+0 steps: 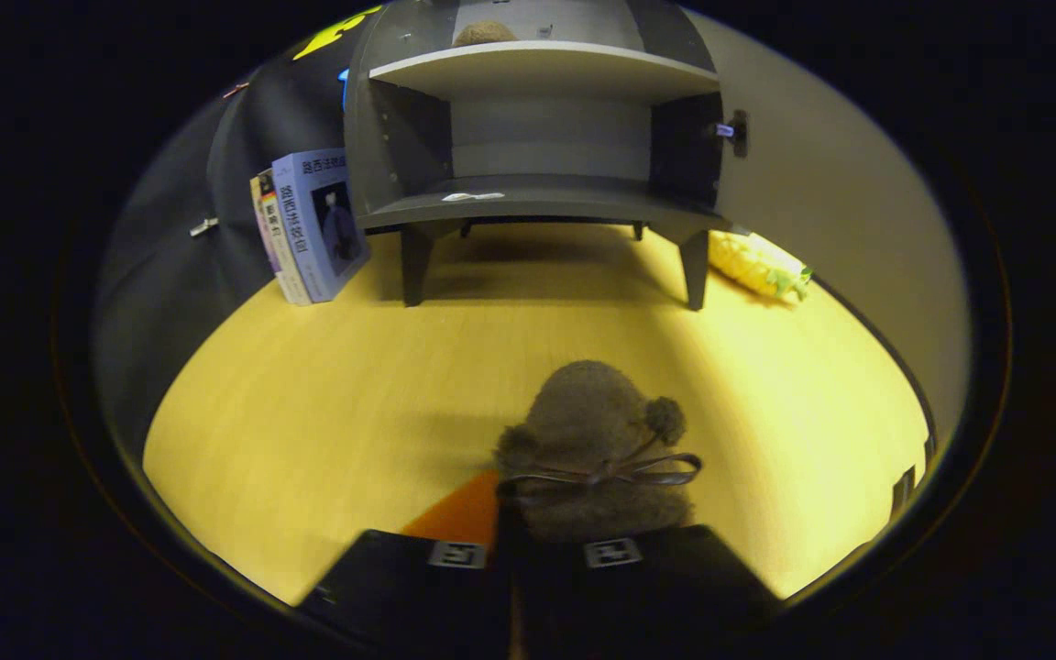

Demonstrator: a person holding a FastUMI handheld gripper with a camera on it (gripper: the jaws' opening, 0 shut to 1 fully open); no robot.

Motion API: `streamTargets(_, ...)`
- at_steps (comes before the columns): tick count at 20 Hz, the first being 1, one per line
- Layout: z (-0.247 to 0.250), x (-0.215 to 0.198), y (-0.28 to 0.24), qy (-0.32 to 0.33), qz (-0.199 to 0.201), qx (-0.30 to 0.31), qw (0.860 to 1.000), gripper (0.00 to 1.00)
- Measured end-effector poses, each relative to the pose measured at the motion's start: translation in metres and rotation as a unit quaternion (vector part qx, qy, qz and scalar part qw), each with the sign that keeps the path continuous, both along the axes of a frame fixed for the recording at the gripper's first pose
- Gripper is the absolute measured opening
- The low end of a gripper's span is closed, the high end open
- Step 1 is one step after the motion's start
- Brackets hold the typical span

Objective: Open the shoe cabinet door, grab the shoes and put them into the shoe cabinet, then close the shoe cabinet door.

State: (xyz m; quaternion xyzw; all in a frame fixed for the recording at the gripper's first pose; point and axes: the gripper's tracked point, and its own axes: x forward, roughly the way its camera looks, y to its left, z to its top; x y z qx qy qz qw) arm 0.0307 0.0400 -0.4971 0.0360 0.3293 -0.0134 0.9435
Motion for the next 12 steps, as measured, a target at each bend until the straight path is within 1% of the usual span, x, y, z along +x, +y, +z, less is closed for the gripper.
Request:
streamTargets(1, 0.002, 0.001, 0.0, -0.006, 0.0, 0.004, 1.0, 0.18)
streamTargets(2, 0.005, 0.0, -0.001, -0.007, -0.001, 0.006, 1.0, 0.18)
streamTargets(3, 0.022, -0.003, -0.005, -0.015, -0.004, 0.009, 1.0, 0.08)
streamTargets(4, 0.03, 0.0, -0.009, -0.022, -0.008, 0.014, 1.0, 0.08)
streamTargets(6, 0.063, 0.001, -0.02, -0.041, -0.019, 0.019, 0.999, 0.08)
streamTargets(9, 0.128, 0.005, -0.034, -0.074, -0.029, 0.027, 0.996, 0.08)
streamTargets(12, 0.199, 0.017, -0.044, -0.111, -0.026, 0.034, 0.993, 0.09)
